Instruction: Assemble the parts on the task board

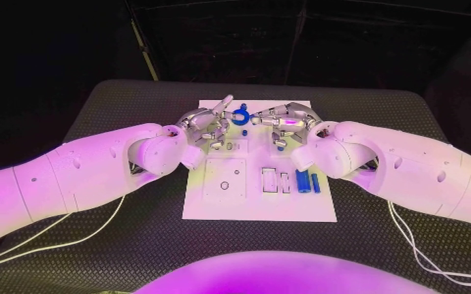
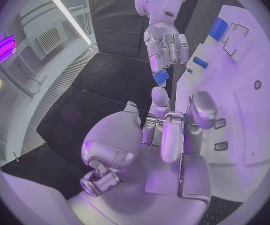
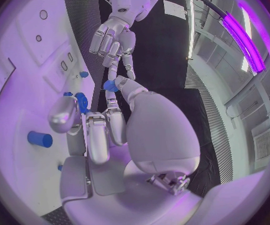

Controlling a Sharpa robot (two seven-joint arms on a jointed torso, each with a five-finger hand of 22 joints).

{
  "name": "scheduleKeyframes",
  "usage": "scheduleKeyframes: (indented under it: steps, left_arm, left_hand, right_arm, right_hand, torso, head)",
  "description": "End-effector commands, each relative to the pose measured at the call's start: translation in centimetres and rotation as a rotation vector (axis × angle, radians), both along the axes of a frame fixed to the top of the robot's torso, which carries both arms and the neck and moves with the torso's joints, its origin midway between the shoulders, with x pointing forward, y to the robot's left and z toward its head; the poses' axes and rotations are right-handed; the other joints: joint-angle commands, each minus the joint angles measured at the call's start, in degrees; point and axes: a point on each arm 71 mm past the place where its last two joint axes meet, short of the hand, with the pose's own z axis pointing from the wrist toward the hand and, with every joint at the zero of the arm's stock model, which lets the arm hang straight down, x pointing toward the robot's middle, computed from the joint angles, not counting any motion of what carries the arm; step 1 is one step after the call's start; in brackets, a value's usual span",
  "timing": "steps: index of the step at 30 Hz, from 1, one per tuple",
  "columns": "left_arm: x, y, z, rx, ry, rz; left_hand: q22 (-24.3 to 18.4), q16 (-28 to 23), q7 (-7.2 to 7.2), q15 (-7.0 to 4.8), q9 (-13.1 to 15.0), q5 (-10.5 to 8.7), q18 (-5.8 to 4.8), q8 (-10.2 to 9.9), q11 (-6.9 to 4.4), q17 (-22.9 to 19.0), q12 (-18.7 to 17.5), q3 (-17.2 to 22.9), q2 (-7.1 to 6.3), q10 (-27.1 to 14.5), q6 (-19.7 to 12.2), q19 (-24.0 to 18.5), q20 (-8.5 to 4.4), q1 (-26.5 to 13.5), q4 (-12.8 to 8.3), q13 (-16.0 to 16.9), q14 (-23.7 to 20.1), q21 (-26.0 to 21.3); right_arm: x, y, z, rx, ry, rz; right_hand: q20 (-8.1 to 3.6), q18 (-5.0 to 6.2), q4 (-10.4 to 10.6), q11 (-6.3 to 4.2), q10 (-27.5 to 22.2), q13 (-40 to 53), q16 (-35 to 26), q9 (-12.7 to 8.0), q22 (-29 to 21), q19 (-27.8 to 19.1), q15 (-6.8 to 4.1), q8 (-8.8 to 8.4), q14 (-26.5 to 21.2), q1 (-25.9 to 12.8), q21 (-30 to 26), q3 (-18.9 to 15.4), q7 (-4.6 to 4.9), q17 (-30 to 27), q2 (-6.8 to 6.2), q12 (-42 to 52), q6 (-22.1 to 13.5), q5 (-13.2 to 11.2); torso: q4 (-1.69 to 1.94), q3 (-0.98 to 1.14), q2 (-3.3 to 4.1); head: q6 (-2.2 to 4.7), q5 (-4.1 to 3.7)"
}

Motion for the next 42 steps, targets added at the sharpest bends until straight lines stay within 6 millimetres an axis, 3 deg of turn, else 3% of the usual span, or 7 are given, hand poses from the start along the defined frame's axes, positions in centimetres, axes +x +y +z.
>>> scheduleKeyframes:
  steps: [1,10,13,20,26,42]
  left_arm:
    - [-0.1,0.3,0.2,-0.001,-0.035,0.009]
    - [-0.7,1.7,0.5,-0.005,-0.103,0.036]
    - [-1.2,2.0,0.2,0.025,-0.086,0.021]
    - [-2.3,2.2,-0.5,0.061,-0.033,-0.024]
    - [-3.0,1.4,-0.7,0.033,-0.019,-0.077]
    - [-3.2,0.4,-0.2,-0.114,-0.024,-0.101]
  left_hand:
    - [-0.1,-0.3,-0.12,0.08,0.0,-0.17,-0.61,0.3,-0.06,10.4,-0.2,0.0,0.02,-0.4,0.6,-0.5,-0.11,0.8,-0.7,-0.2,4.4,-0.2]
    - [-4.4,-3.0,-0.04,0.16,-0.8,-0.16,0.55,-0.4,0.0,6.7,-3.1,0.1,-1.69,-3.4,-0.4,-4.2,-0.07,5.5,-5.1,-3.5,2.7,-5.6]
    - [-5.3,-3.7,0.31,0.4,-0.9,-0.19,0.72,-0.4,0.35,5.8,-3.4,-1.2,-2.33,-3.9,-0.1,-4.9,0.12,4.1,-4.3,-3.6,2.3,-6.7]
    - [-5.1,-3.4,0.39,0.48,-1.1,-0.18,0.66,-0.4,0.43,6.2,-3.2,-2.9,-2.14,-3.8,-0.1,-4.4,0.28,1.7,-2.5,-3.7,2.5,-6.5]
    - [-4.4,-2.8,0.41,0.48,-1.3,-0.18,0.45,-0.5,0.44,7.0,-2.8,-3.8,-1.78,-3.5,-0.2,-3.7,0.29,0.3,-1.4,-3.7,3.0,-5.5]
    - [-1.8,-1.0,0.43,0.51,-1.7,-0.18,-0.21,-0.5,0.45,9.4,-0.5,-5.5,-1.46,-2.0,-0.3,-1.9,0.28,-2.0,0.3,-1.5,4.0,-2.5]
  right_arm:
    - [0.0,0.1,0.6,-0.039,-0.092,0.028]
    - [-0.2,-0.4,1.3,-0.123,-0.223,0.052]
    - [-0.5,-0.4,1.9,-0.176,-0.329,0.081]
    - [-1.9,-0.1,3.7,-0.282,-0.588,0.173]
    - [-3.2,0.6,4.9,-0.358,-0.771,0.243]
    - [-3.8,1.5,5.3,-0.528,-0.993,0.301]
  right_hand:
    - [0.28,0.26,-0.3,0.33,-0.1,3.6,0.3,2.7,0.1,-0.1,0.18,2.5,5.8,0.1,0.0,0.2,-0.95,14.3,0.44,0.1,1.6,0.4]
    - [0.27,0.22,-0.6,0.31,-0.2,3.5,0.4,2.7,0.3,0.0,0.16,2.55,5.8,0.2,0.1,0.1,-0.96,14.5,0.32,0.1,1.6,0.3]
    - [0.26,0.14,-0.8,0.3,-0.2,3.5,0.6,2.7,0.7,0.2,0.14,2.62,5.9,0.3,0.4,0.0,-0.98,14.8,0.26,0.1,1.6,0.2]
    - [0.24,-0.02,-1.2,0.25,-0.1,3.6,0.7,2.8,1.6,0.7,0.11,2.74,6.0,0.4,0.8,-0.2,-1.03,15.1,0.08,0.1,1.7,0.0]
    - [0.22,-0.14,-1.4,0.23,-0.2,3.5,0.7,2.8,2.3,1.0,0.09,2.81,6.0,0.4,1.2,-0.3,-1.05,15.1,-0.08,0.0,1.8,-0.2]
    - [0.17,-0.28,-1.5,0.13,0.8,4.6,0.7,2.9,3.1,1.5,0.02,3.07,6.0,-0.1,1.7,-1.0,-1.21,15.1,-0.3,0.9,2.2,-0.7]
  torso:
    - [-0.02,-0.06,0.03]
    - [0.17,-0.04,0.04]
    - [0.19,0.01,0.1]
    - [-0.11,0.03,0.11]
    - [-0.08,0.02,0.0]
    - [-0.02,-0.06,0.01]
  head:
    - [0.49,-0.35]
    - [0.81,-0.62]
    - [0.76,-0.56]
    - [0.67,-0.55]
    - [0.93,-0.75]
    - [1.26,-0.47]
